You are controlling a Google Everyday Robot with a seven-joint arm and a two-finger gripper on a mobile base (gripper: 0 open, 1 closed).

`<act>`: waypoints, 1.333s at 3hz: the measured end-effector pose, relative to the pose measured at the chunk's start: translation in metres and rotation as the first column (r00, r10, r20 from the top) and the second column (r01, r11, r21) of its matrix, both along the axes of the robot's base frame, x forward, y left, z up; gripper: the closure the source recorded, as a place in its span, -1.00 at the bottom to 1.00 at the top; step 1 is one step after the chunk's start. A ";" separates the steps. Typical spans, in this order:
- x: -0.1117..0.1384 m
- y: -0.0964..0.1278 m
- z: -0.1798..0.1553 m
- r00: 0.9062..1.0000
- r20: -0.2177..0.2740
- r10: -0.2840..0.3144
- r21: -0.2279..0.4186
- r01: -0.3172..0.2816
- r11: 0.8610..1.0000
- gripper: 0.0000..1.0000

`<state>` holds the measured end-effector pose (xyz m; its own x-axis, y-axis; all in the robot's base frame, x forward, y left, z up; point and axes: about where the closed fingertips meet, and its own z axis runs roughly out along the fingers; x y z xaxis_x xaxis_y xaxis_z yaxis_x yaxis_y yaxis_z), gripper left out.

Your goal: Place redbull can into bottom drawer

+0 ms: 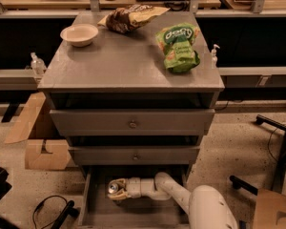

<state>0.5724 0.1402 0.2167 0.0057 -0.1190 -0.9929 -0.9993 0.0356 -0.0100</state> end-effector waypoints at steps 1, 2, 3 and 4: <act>0.002 0.000 -0.002 1.000 0.001 -0.004 -0.002 0.004 1.000 0.62; 0.000 0.002 -0.002 1.000 -0.001 -0.001 0.000 0.001 1.000 0.15; -0.001 0.005 -0.002 1.000 -0.002 0.003 0.002 -0.003 1.000 -0.31; -0.002 0.007 -0.002 1.000 -0.004 0.006 0.004 -0.006 1.000 -0.78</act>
Offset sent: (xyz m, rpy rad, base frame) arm 0.0020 -0.0007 -0.0022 -0.0020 -0.0006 -0.0054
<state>0.5703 0.1472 0.2149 0.0025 -0.1152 -0.9933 -0.9995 0.0295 -0.0060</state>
